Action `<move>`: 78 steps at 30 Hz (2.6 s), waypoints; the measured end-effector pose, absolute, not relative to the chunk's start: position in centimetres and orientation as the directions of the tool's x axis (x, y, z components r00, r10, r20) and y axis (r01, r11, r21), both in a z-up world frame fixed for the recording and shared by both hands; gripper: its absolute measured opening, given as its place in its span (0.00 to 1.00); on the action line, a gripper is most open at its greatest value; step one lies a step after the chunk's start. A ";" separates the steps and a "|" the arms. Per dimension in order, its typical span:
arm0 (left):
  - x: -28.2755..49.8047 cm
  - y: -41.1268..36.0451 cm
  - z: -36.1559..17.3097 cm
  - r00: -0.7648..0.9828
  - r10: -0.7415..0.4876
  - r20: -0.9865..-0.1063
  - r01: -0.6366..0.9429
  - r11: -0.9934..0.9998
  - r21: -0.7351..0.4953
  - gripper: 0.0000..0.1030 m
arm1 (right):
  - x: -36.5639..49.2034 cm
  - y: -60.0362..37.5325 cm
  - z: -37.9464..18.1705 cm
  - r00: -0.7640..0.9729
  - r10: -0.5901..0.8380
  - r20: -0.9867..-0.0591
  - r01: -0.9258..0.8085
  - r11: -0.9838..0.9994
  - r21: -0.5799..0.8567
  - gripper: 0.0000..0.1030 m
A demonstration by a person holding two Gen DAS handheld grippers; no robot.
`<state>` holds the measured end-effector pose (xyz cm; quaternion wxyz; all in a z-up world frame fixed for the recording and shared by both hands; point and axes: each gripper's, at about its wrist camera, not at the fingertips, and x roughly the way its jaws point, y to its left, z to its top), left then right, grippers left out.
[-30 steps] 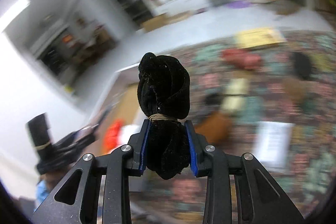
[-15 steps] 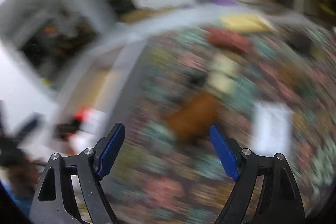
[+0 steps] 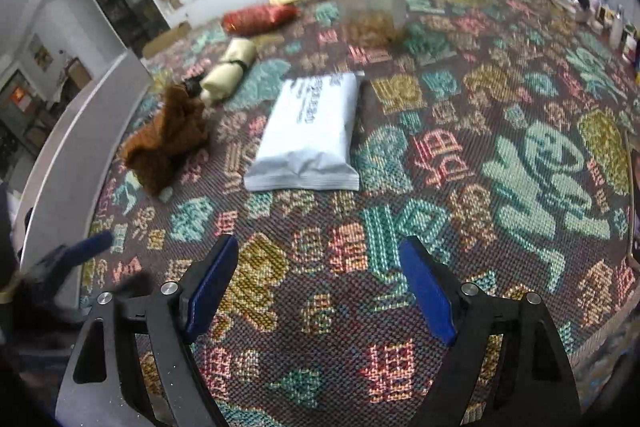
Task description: Organize soft objects
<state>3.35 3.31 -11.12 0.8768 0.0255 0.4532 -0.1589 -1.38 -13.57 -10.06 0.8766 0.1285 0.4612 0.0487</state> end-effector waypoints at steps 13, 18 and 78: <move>4.5 2.6 -13.4 0.571 -0.179 -0.801 0.285 0.958 -0.011 1.00 | -0.6 -15.1 -10.8 0.553 0.271 -0.788 0.091 0.920 0.381 0.83; 4.4 2.7 -13.3 0.572 -0.178 -0.801 0.285 0.959 -0.010 1.00 | -0.4 -15.0 -11.1 0.531 0.267 -0.804 0.105 0.921 0.375 0.83; 4.3 2.8 -13.4 0.572 -0.181 -0.800 0.285 0.959 -0.013 1.00 | 8.1 -21.6 -13.0 0.499 -0.116 -0.859 0.175 0.984 -0.031 0.80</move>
